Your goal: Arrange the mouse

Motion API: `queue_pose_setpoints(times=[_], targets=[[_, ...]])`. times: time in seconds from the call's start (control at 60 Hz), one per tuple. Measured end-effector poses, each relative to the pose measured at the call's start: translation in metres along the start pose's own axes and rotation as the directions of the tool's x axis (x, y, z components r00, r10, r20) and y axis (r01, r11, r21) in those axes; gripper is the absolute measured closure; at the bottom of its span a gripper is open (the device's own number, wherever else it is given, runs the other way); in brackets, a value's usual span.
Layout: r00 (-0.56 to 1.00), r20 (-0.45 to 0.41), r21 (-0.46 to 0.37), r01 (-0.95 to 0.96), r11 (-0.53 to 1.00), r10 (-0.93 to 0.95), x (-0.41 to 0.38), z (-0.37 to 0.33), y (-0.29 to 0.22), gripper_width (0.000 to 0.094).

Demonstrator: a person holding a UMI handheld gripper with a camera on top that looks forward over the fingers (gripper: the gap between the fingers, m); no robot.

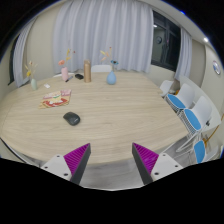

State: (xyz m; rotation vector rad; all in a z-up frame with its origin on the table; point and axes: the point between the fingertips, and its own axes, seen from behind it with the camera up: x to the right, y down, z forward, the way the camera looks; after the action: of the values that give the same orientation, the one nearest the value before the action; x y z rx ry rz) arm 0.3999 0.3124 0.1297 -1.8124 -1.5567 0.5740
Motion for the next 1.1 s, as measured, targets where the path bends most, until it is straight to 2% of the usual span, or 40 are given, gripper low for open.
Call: queue_pose_setpoints(times=[0.35, 0.5, 0.75, 1.1], targets=[[0.982, 0.172, 0.010, 0.079, 0.997, -0.080, -0.100, 0.004, 0.020, 0.0080], [0.971, 0.216, 0.023, 0.096, 0.995, -0.099, -0.142, 0.013, 0.022, 0.0079], [0.980, 0.179, 0.059, 0.078, 0.995, -0.088, -0.172, 0.070, 0.000, 0.0078], [0.986, 0.137, 0.057, 0.092, 0.994, -0.099, -0.193, 0.181, -0.040, 0.0077]])
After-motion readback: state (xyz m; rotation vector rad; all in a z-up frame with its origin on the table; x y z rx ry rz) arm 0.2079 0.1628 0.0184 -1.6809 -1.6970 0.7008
